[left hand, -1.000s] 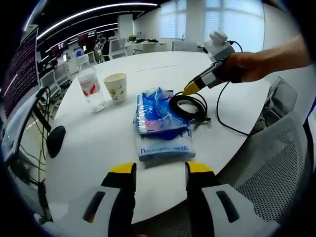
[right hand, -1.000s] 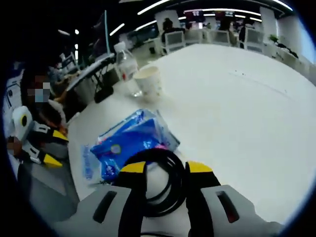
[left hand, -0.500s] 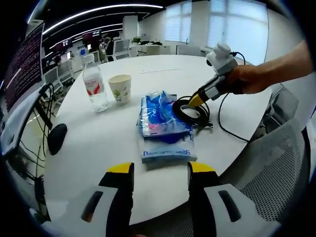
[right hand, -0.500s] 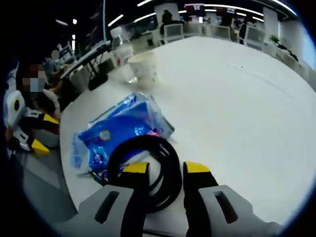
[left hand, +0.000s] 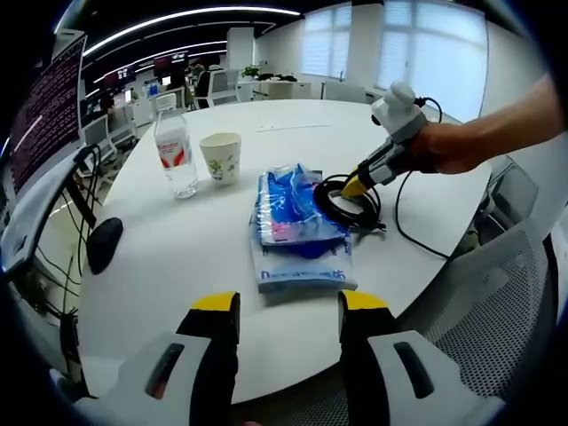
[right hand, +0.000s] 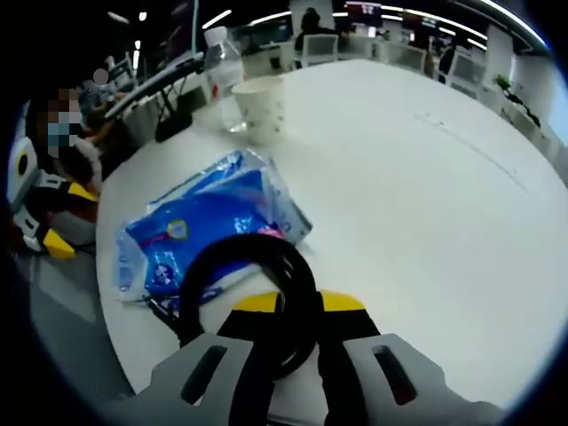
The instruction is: Arrange the tabletop items into an orderly group along one side of the table until the central work area is clear of visible clutter.
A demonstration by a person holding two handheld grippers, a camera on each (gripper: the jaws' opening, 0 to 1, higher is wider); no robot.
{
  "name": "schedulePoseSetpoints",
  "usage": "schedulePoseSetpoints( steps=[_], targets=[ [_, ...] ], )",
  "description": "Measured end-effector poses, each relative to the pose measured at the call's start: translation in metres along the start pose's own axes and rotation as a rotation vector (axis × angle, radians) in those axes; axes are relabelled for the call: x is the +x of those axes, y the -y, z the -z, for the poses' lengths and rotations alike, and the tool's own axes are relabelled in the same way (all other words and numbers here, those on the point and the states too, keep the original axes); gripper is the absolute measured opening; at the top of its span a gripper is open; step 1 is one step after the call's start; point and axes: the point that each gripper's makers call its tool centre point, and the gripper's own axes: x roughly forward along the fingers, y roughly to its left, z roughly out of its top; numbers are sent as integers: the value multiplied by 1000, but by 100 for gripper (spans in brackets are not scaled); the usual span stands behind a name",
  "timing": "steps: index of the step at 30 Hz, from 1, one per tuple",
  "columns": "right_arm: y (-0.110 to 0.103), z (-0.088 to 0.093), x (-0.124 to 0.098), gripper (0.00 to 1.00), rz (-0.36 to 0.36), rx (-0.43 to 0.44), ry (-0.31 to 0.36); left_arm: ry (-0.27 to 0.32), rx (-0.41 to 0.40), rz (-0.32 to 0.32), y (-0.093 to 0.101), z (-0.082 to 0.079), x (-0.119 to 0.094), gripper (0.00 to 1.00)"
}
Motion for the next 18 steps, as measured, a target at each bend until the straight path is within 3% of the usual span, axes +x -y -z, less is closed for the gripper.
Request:
schedulePoseSetpoints(
  steps=[7,18],
  targets=[
    [-1,-2,-9,7,-6,29,30,5,-9,-15,-3,-1,-1,43],
    [-17,-10,-34,4,12,6,106,11,-11,-27,-5,-2,-1,43]
  ],
)
